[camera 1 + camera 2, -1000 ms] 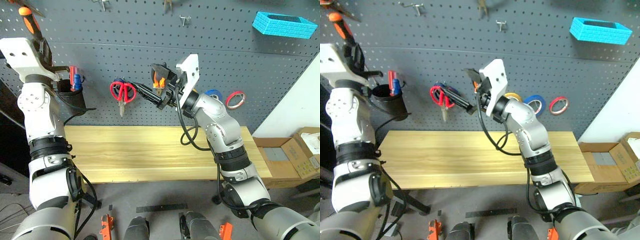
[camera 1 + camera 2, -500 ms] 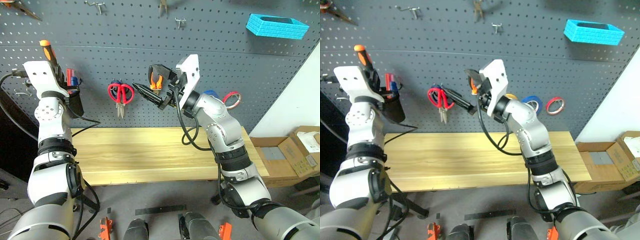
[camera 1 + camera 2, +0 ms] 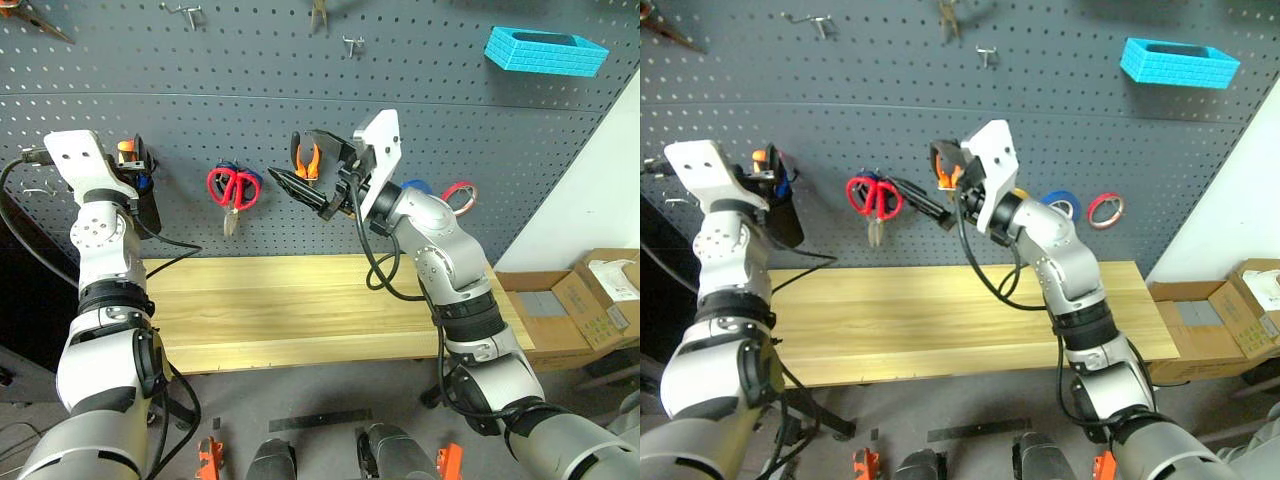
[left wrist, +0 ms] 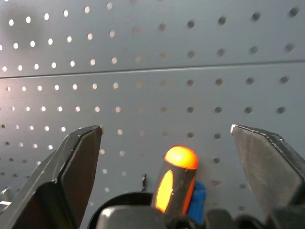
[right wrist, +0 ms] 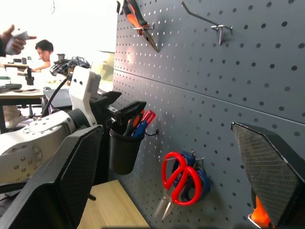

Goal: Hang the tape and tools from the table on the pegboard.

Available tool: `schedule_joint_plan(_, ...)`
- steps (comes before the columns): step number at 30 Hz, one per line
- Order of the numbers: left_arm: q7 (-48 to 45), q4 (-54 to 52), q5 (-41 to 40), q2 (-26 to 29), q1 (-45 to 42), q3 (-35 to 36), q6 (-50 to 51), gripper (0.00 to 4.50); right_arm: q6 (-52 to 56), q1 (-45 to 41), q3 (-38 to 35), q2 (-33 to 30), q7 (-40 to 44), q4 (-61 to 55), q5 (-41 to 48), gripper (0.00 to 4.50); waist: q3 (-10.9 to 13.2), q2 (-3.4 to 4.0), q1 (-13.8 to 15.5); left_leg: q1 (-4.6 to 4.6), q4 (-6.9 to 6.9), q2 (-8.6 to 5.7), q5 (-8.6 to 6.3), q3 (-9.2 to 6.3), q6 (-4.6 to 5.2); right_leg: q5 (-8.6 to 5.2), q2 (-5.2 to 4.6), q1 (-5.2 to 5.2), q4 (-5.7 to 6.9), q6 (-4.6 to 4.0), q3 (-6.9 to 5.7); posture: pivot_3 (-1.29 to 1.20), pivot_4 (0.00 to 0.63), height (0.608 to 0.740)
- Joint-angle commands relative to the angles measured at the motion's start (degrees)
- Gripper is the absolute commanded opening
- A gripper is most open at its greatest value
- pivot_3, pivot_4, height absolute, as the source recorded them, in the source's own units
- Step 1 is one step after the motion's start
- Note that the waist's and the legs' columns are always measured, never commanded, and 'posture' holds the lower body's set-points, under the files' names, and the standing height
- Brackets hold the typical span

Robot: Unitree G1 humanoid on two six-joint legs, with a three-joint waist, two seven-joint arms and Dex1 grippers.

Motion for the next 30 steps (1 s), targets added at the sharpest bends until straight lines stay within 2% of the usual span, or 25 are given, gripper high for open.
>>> schedule_joint_plan(1, -7.9, -12.6, -5.3, -0.7, 3.6, -0.3, 3.0, 4.45, 0.9, 1.2, 0.7, -2.5, 4.3, -3.2, 1.2, 4.5, -0.1, 0.01, 0.0, 0.0, 0.0, 0.0, 0.0, 0.0, 0.0, 0.0, -0.01, 0.02, -0.01, 0.0, 0.0, -0.05, 0.0, 0.74)
schedule_joint_plan(5, -18.0, -36.0, -13.6, -0.2, 19.1, -2.9, 17.7, 4.45, 0.5, 5.4, 0.4, -7.2, 7.7, -1.6, 0.3, 4.5, -0.6, 0.14, -0.7, 0.07, -0.03, -0.01, -0.01, 0.03, 0.0, 0.0, -0.05, 0.11, -0.02, -0.01, 0.06, -0.03, 0.0, 0.74)
schedule_joint_plan(9, -21.8, -54.6, -17.8, -0.5, 34.5, -8.0, 30.7, 4.45, -0.8, 9.4, -0.7, -11.0, 9.0, 1.7, -0.6, 4.5, -0.7, 0.31, -0.9, 0.3, -0.04, -0.01, -0.01, 0.05, 0.01, -0.04, -0.04, 0.27, -0.02, -0.04, 0.09, -0.01, 0.0, 0.74)
schedule_joint_plan(10, -21.9, -57.2, -17.4, -1.0, 37.5, -9.3, 31.9, 4.45, -1.2, 10.6, -0.9, -11.8, 9.3, 2.6, -0.8, 4.5, -0.7, 0.39, -0.8, 0.55, -0.08, 0.01, -0.01, 0.04, 0.02, -0.25, -0.02, 0.55, -0.07, 0.19, 0.07, -0.01, 0.0, 0.74)
schedule_joint_plan(12, -20.6, -58.9, -17.0, -3.0, 40.9, -10.3, 33.4, 4.45, -2.1, 12.6, -1.3, -12.9, 9.7, 4.1, -1.1, 4.5, -0.8, 0.62, -0.7, 1.08, -0.14, 0.04, -0.03, 0.04, 0.01, -0.51, -0.01, 1.1, -0.18, -0.19, 0.04, -0.01, 0.0, 0.74)
schedule_joint_plan(15, -18.2, -58.4, -14.8, -5.9, 42.4, -11.2, 33.5, 4.45, -3.6, 14.5, -2.4, -13.4, 8.9, 6.9, -1.6, 4.5, -0.9, 0.78, -0.6, 1.63, -0.17, 0.05, -0.24, 0.03, -0.32, -0.53, -0.02, 1.63, -0.27, -0.22, -0.04, -0.01, 0.0, 0.74)
schedule_joint_plan(18, -14.2, -55.0, -12.0, -9.8, 41.5, -11.5, 31.7, 4.45, -6.1, 15.8, -3.9, -13.0, 7.1, 10.5, -2.6, 4.5, -1.1, 1.32, -0.9, 1.61, -0.15, 0.04, -0.26, -0.11, -0.33, -0.51, 0.01, 1.68, -0.59, -0.23, -0.14, -0.02, 0.0, 0.74)
schedule_joint_plan(21, -11.5, -52.8, -9.7, -12.9, 40.3, -11.9, 30.2, 4.45, -8.9, 16.4, -5.1, -12.4, 4.4, 13.9, -3.9, 4.5, -1.5, 2.02, -1.0, 1.5, -0.24, 0.05, -0.28, -0.29, -0.29, -0.28, 0.08, 1.97, -1.72, -0.04, -0.26, -0.02, 0.0, 0.74)
schedule_joint_plan(23, -10.2, -51.9, -8.7, -14.5, 39.8, -11.8, 29.5, 4.45, -10.7, 16.4, -6.8, -11.7, 2.4, 15.9, -3.9, 4.5, -1.6, 2.11, -1.0, 1.48, -0.23, 0.04, -0.24, -0.26, -0.23, -0.26, 0.06, 2.08, -2.12, 0.01, -0.23, -0.02, 0.0, 0.74)
schedule_joint_plan(30, -8.7, -51.0, -6.4, -17.3, 39.9, -12.6, 28.0, 4.45, -15.6, 17.2, -10.2, -10.2, -2.1, 22.1, -4.8, 4.5, -1.7, 2.19, -0.9, 1.5, -0.2, -0.03, -0.16, -0.07, -0.09, -0.13, -0.03, 2.07, -2.08, 0.22, -0.04, -0.02, 0.0, 0.74)
